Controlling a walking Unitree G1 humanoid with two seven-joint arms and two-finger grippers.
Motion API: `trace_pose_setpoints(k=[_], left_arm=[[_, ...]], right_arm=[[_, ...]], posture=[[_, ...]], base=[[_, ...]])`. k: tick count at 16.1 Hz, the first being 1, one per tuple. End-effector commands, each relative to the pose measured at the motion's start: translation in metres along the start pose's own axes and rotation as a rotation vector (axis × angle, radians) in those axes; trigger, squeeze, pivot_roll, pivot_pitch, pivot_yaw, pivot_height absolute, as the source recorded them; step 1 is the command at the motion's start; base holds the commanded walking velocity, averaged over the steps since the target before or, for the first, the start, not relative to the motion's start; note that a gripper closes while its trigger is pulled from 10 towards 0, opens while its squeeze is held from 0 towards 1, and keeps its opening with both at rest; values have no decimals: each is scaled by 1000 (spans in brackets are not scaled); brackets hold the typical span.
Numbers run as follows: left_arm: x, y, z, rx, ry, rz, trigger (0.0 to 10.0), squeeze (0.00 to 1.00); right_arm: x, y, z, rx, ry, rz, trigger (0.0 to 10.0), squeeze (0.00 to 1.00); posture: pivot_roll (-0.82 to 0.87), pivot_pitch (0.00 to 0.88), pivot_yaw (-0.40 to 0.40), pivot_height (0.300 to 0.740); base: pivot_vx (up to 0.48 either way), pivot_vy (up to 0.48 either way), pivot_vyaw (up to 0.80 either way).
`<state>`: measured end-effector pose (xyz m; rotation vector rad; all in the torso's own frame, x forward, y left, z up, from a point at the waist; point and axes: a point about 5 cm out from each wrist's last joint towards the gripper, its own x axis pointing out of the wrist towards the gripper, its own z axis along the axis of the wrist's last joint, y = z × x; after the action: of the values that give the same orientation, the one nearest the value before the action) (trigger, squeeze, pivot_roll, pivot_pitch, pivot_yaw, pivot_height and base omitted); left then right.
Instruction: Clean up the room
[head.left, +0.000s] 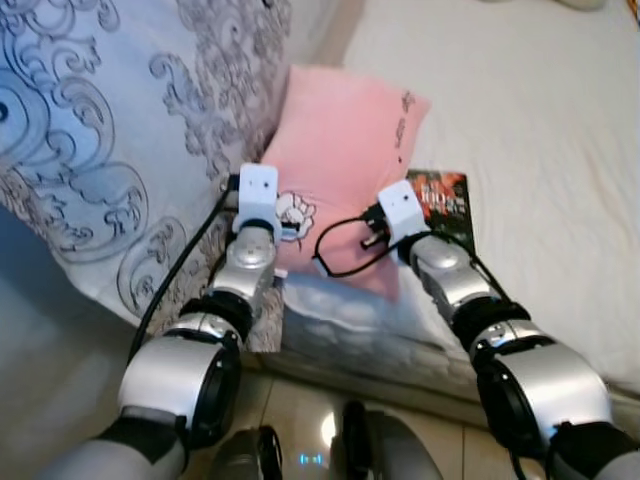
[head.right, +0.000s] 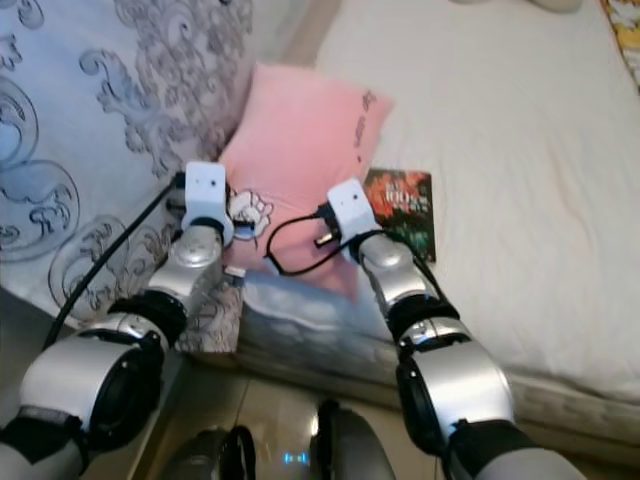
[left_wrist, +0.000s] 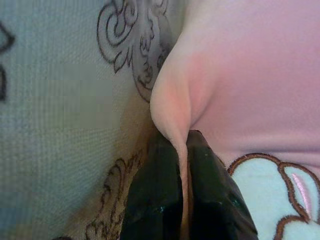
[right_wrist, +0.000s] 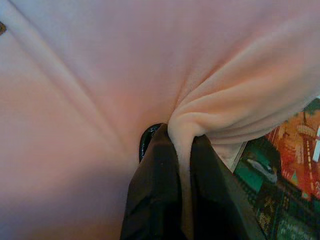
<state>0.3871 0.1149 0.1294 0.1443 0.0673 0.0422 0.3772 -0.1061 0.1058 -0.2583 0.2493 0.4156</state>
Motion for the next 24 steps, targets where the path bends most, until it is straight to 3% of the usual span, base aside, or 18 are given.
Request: trace_pose_setpoints(k=[1, 2, 4, 5, 7, 9, 11, 13, 16, 20, 22, 24], left_arm=[[6, 11, 18, 49, -74, 44, 10000, 898], [8, 9, 30, 78, -127, 32, 10000, 1000], [14, 5, 67, 126, -279, 10, 10000, 1000], [15, 7, 80, 117, -323, 18, 10000, 1000], [16, 12, 104, 54, -407, 41, 10000, 1000], [14, 18, 115, -16, -478, 63, 10000, 1000], [11, 18, 105, -67, -472, 24, 10000, 1000], [3, 7, 76, -112, -408, -91, 10000, 1000], [-21, 3, 33, -73, -352, -201, 10000, 1000], [-63, 8, 6, -52, -311, -300, 10000, 1000], [-86, 8, -13, -57, -244, -325, 10000, 1000], [-99, 13, -26, -88, -207, -320, 10000, 1000]], right_arm=[[-3, 0, -19, 54, 84, -19, 10000, 1000], [-2, 0, -15, 97, 68, -33, 10000, 1000], [0, 1, -10, 234, 37, -64, 10000, 1000], [0, 2, -10, 253, 28, -75, 10000, 1000], [1, -3, -1, 201, -13, -86, 10000, 1000], [1, -15, 17, 189, -90, -131, 10000, 1000], [0, -21, 25, 217, -148, -152, 10000, 1000], [-6, -25, 23, 225, -225, -197, 10000, 1000], [-26, -26, 4, 208, -311, -280, 10000, 1000], [-82, -15, -34, 166, -349, -436, 10000, 1000], [-119, -20, -46, 154, -346, -547, 10000, 1000], [-137, -24, -63, 144, -284, -607, 10000, 1000]], posture=[[-159, 279, -1, 740], [-158, 272, -2, 740], [-158, 266, 1, 740], [-155, 261, 2, 740], [-154, 250, 5, 740], [-155, 216, 6, 740], [-138, 182, -4, 740], [-126, 102, 1, 740], [-117, 12, 22, 740], [-97, 0, 34, 740], [-100, 0, 37, 740], [-103, 0, 35, 740]], base=[[0, 0, 0], [0, 0, 0], [0, 0, 0], [0, 0, 0], [0, 0, 0], [0, 0, 0], [0, 0, 0], [0, 0, 0], [0, 0, 0], [0, 0, 0], [0, 0, 0], [0, 0, 0]])
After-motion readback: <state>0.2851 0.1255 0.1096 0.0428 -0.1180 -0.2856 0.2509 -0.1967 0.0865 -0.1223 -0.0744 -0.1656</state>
